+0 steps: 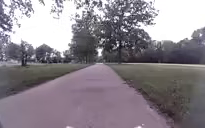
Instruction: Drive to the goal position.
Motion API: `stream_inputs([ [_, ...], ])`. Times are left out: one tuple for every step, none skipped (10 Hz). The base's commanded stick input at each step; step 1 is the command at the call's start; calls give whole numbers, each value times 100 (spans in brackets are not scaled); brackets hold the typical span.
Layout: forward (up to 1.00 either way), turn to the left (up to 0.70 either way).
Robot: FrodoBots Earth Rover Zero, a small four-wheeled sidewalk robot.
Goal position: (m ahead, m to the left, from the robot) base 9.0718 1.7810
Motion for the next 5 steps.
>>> stream_inputs([
  [70,0],
  [70,1],
  [70,0],
  [70,0],
  [70,0],
])
